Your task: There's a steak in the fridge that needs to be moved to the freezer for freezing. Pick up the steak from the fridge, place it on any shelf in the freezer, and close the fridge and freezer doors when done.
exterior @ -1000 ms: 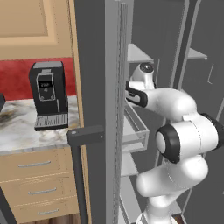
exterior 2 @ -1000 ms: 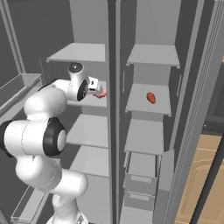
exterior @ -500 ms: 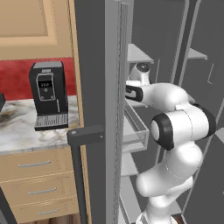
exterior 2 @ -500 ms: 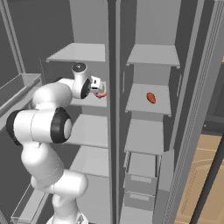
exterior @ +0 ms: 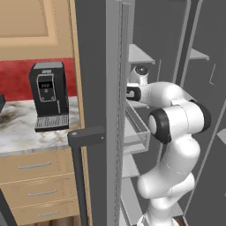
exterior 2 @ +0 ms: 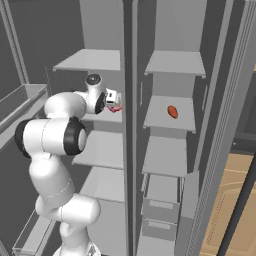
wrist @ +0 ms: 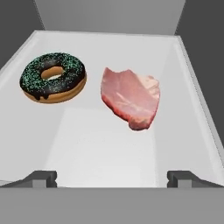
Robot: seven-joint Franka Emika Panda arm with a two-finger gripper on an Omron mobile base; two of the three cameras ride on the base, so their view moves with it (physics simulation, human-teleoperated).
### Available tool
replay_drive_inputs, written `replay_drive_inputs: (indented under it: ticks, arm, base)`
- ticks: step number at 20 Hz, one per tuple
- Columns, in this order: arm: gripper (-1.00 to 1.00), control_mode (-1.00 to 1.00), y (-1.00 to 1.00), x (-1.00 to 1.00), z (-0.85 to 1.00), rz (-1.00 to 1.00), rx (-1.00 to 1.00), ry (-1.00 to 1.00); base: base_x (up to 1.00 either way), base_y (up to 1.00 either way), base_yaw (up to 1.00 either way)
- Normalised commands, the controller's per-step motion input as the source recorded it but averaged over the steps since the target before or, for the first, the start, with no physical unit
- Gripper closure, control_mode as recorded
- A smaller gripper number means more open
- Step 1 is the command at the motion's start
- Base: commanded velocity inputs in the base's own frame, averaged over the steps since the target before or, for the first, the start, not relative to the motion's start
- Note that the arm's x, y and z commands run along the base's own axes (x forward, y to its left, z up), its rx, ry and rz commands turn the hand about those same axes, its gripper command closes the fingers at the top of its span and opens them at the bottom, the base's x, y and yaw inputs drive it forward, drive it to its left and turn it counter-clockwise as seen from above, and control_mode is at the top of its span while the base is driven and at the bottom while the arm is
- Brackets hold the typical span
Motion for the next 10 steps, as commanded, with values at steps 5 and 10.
replay_drive_inputs:
  ticks: [5, 10]
  arm:
    - [-1.0, -1.0, 0.0, 0.3, -0.18, 0.0, 0.0, 0.0]
    - [-1.0, -1.0, 0.0, 0.3, -0.19, 0.0, 0.0, 0.0]
  base:
    - [0.0, 0.0, 0.0]
    - [0.0, 0.0, 0.0]
